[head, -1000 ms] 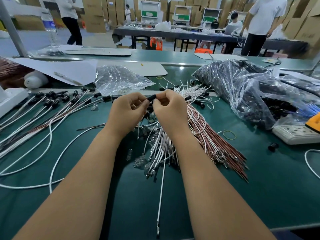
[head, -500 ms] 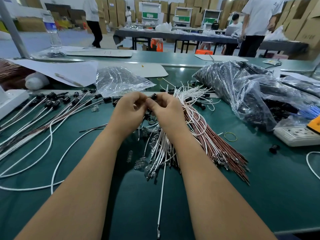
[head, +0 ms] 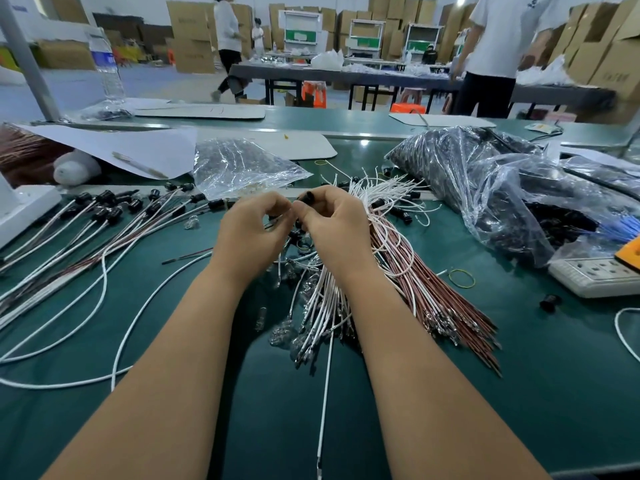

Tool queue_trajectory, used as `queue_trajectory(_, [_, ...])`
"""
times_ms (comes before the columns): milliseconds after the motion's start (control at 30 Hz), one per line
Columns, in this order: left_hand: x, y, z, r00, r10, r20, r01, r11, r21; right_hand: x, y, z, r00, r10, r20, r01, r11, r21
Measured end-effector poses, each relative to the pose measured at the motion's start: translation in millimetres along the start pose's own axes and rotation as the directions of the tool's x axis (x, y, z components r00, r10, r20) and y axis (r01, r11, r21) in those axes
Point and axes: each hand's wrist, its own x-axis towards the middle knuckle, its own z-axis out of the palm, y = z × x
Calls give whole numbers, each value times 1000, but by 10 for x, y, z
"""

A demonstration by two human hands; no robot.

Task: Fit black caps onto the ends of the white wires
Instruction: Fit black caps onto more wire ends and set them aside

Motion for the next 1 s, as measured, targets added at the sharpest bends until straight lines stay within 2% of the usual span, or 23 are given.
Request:
queue_trajectory(100, [-1, 59, 27, 998, -59, -3, 58, 988, -147, 17, -15, -33, 1000, -13, -20, 13, 1000, 0])
queue_trajectory(200, [38, 17, 18, 978, -194, -72, 172, 955, -240, 48, 11, -126, 997, -12, -71, 9, 999, -41])
queue_trajectory(300, [72, -57, -33, 939, -290, -183, 230, 928, -292, 92, 55, -247, 993, -40, -112, 4, 952, -308])
queue_trajectory(400, [85, -90, -61, 913, -330, -239, 247, 915, -318, 99, 19, -291, 998, -65, -24, 43, 847, -530])
queue_trajectory(467, [90, -101, -59, 912, -339, -232, 253, 908, -333, 82, -25, -264, 995, -36, 93, 85, 791, -606])
queue_trajectory(600, [98, -170, -21, 901, -393, -183, 326, 893, -311, 9, -53, -160, 931, 166, 326, 166, 602, -781])
queue_trajectory(733, [88, -211, 32, 902, -419, -107, 382, 888, -256, -29, -74, -128, 925, 169, 341, 187, 579, -793])
queue_trajectory(1000, [47, -137, 71, 931, -364, 14, 364, 927, -87, -1, -168, -215, 929, 172, 328, 179, 567, -804])
